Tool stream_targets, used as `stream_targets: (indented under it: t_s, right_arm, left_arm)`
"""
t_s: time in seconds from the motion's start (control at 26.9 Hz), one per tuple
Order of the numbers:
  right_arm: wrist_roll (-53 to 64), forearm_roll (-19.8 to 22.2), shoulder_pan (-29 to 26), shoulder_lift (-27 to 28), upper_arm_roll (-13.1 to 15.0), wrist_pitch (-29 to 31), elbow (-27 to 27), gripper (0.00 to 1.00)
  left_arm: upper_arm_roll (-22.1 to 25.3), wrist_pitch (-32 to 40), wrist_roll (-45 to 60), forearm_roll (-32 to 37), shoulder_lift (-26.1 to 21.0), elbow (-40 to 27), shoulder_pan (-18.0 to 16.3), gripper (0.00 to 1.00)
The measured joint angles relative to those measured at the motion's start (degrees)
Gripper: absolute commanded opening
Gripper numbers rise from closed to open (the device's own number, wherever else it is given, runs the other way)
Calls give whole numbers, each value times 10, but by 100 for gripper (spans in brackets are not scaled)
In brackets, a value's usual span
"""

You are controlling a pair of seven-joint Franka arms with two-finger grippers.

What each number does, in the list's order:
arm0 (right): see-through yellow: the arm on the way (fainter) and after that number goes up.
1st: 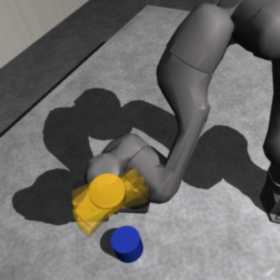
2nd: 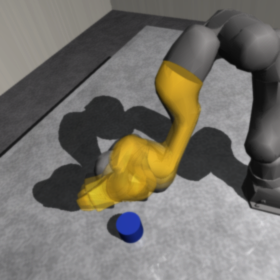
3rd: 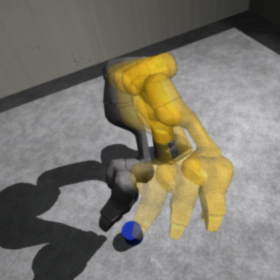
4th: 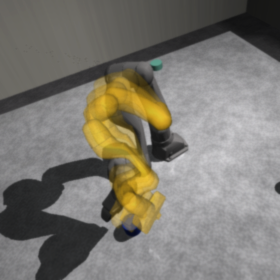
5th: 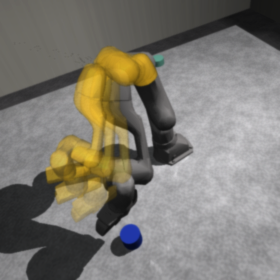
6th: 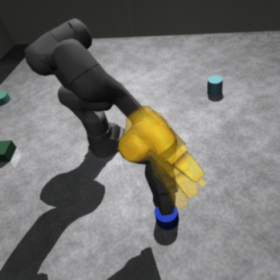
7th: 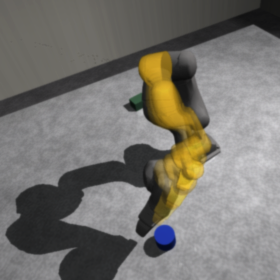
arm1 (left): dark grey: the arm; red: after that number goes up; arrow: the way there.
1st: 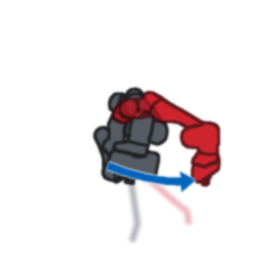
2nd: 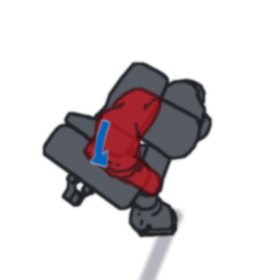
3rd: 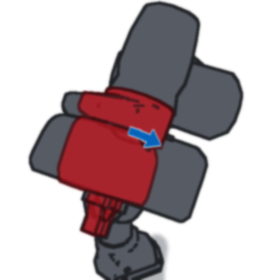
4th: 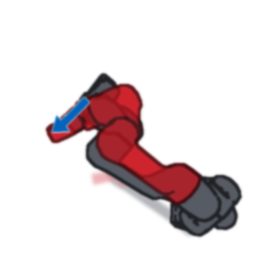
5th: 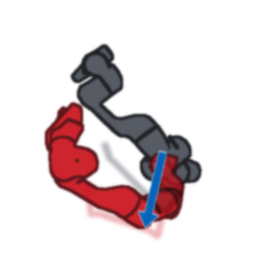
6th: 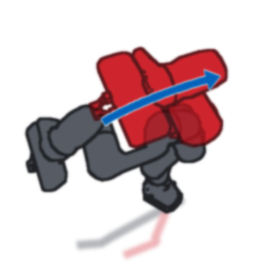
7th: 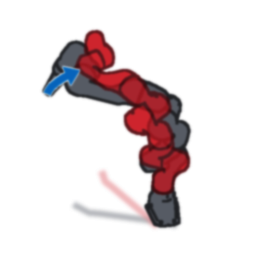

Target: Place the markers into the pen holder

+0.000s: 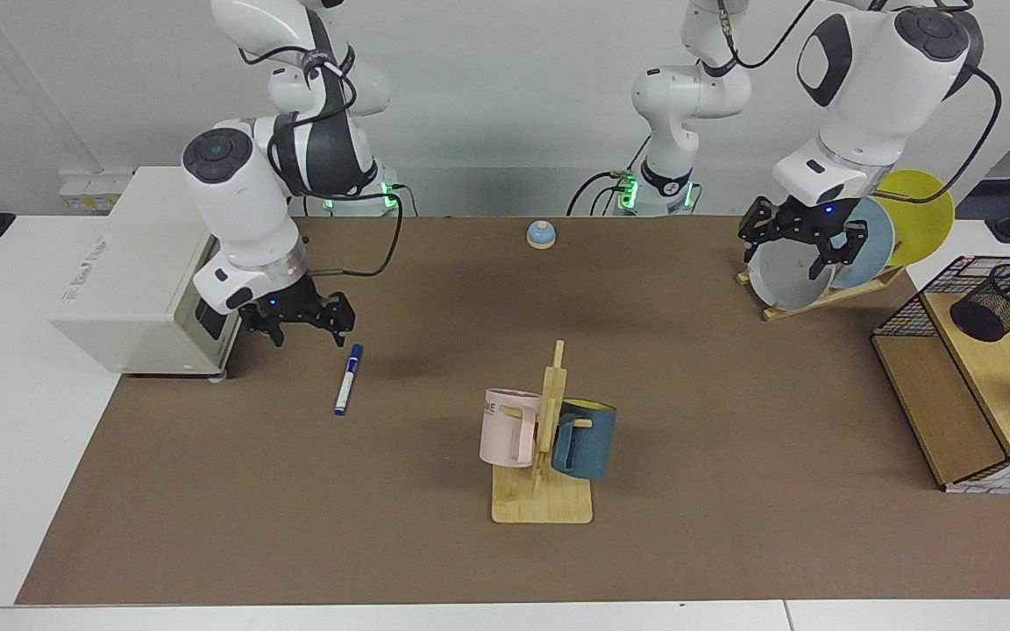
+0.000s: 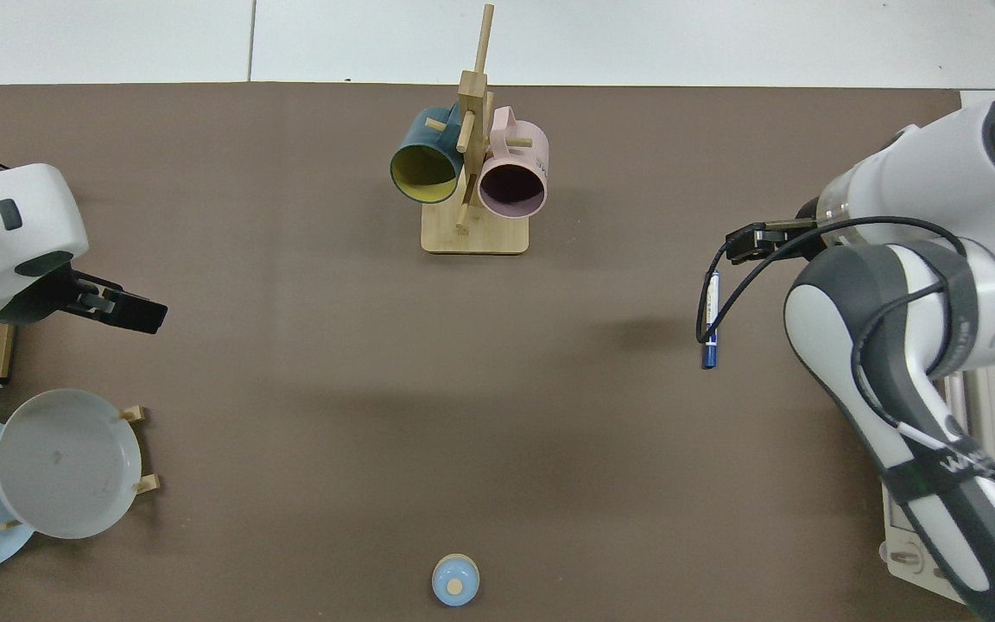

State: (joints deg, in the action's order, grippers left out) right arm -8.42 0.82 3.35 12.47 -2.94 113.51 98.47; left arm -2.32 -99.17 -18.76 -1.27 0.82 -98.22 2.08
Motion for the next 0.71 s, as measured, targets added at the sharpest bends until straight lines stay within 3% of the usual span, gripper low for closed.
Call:
stream_targets:
  t_s: [0.71]
  right_arm:
    - [-52, 1, 12, 115, 4, 102, 7, 99]
  left_arm:
    - [-2, 5, -5, 0, 2, -17, 2, 100]
